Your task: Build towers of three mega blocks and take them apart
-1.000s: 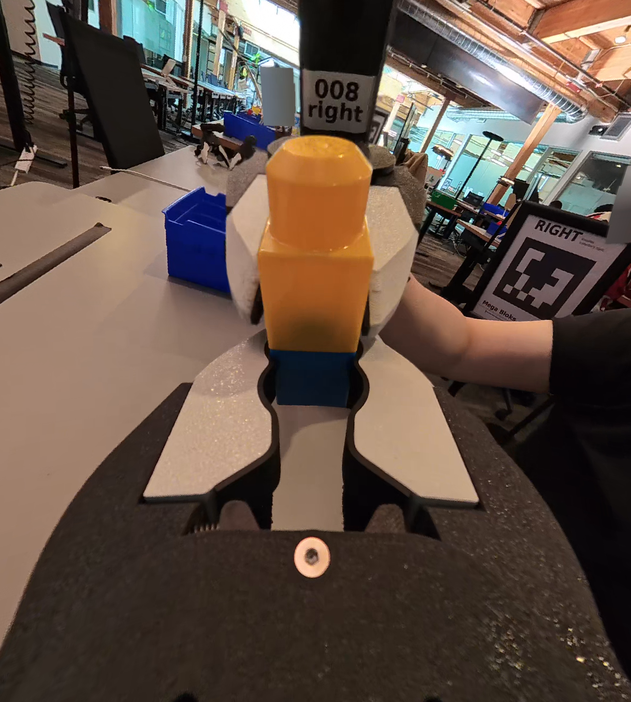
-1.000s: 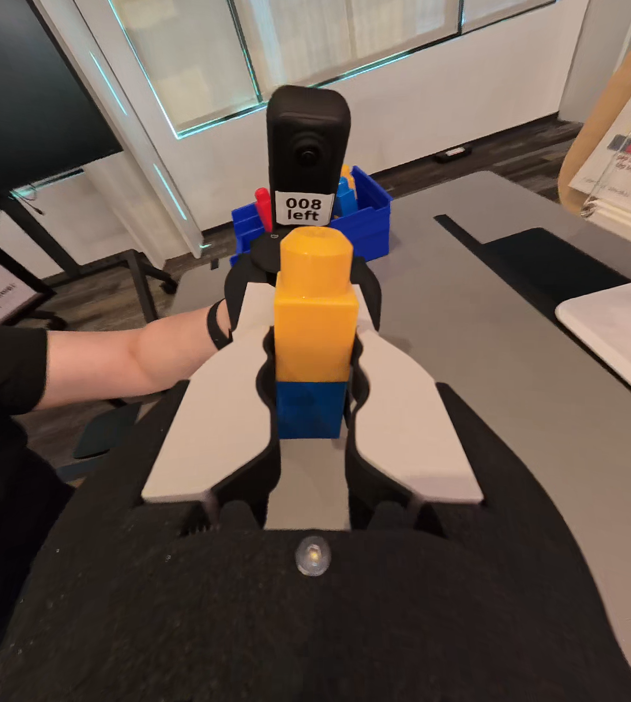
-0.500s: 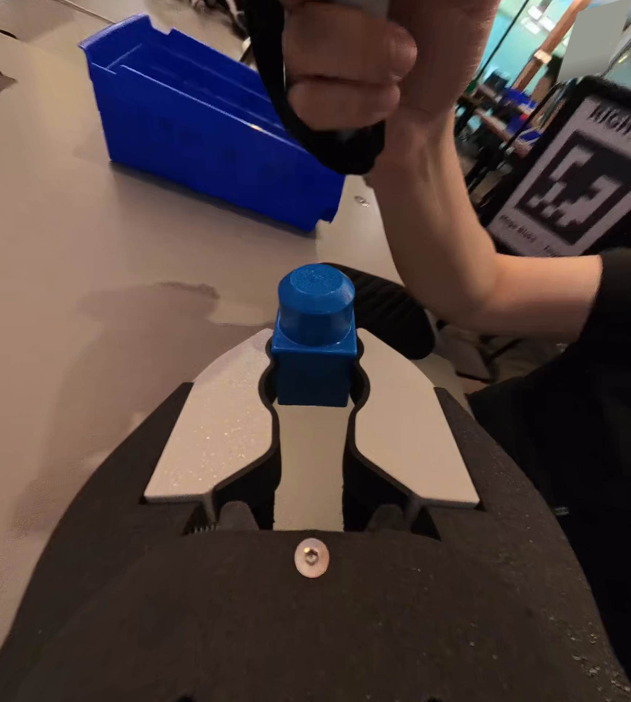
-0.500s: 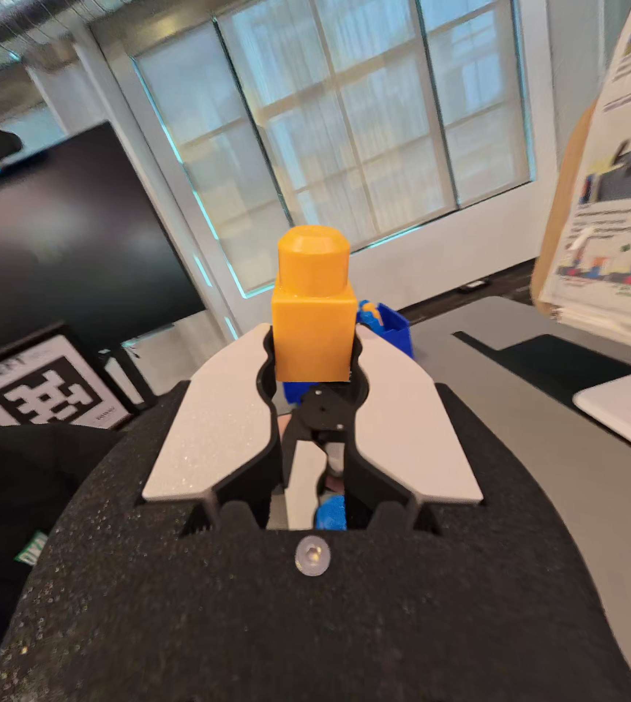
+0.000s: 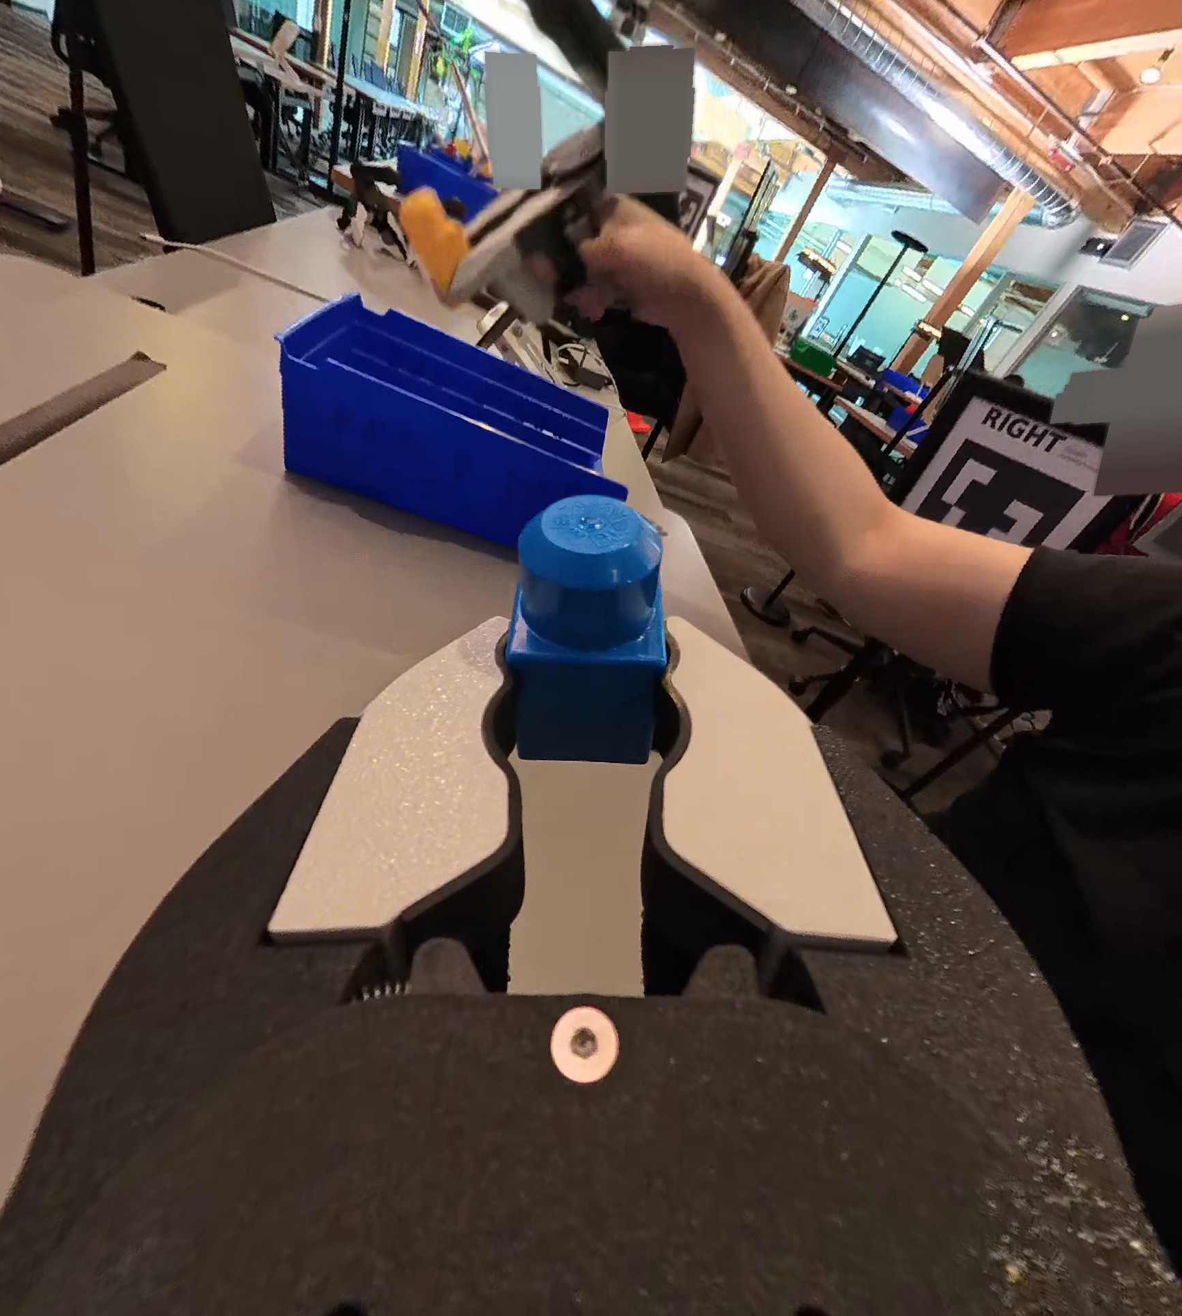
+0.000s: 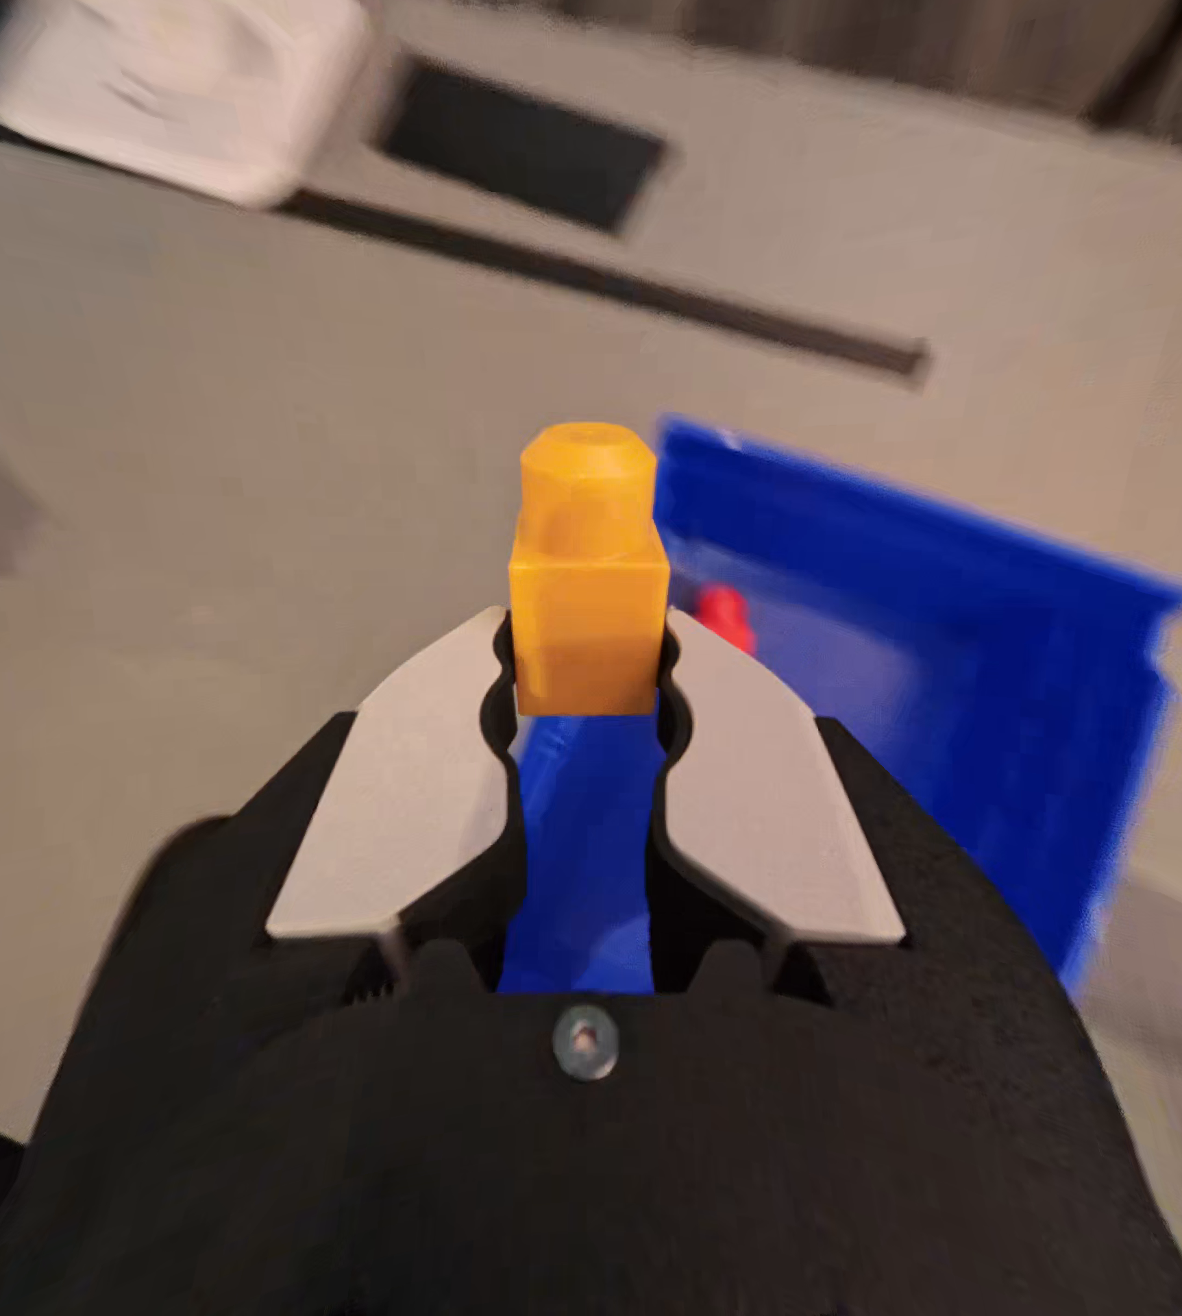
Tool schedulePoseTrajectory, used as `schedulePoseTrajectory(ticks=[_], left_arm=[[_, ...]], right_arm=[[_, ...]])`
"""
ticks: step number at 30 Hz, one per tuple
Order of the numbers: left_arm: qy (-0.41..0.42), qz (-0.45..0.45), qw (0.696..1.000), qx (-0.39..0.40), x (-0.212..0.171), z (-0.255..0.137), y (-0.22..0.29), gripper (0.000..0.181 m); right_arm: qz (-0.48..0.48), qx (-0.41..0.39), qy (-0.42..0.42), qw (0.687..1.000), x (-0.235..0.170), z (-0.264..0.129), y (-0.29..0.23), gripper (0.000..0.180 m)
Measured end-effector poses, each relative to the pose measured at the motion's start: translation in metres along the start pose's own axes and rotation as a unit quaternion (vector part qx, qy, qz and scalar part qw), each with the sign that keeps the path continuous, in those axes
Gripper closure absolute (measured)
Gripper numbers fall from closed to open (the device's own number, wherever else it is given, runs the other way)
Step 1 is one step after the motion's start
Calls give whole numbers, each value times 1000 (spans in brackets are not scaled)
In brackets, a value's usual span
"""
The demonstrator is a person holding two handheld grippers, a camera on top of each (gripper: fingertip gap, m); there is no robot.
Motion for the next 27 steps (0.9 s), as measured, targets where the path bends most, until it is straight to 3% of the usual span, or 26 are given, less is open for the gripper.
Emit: schedulePoseTrajectory(ticks=[3,6,17,22,27], left_arm=[[7,4,1000,-5,5,-3,4,146],[3,5,1000,-3,4,-2,4,146],[-9,-18,1000,3,-4,-2,-6,146],[-2,-21,1000,1,-2,-3,-7,146],[18,-23,999,-15,3,-1,0,146]], right_arm=[[45,-70,-115,990,-41,22,51,143],[64,-76,-187,977,-71,48,74,144],[73,-66,-245,964,-83,101,98,144],[43,-72,-219,972,-78,92,97,134],[-34,-114,-41,992,-34,28,50,129]])
Point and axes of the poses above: each gripper's, where its closed fingertips meet, z out along the fingers, x out of its top, y = z × x across the jaws, the point moved 8 cm from there along -z, back along the fingers
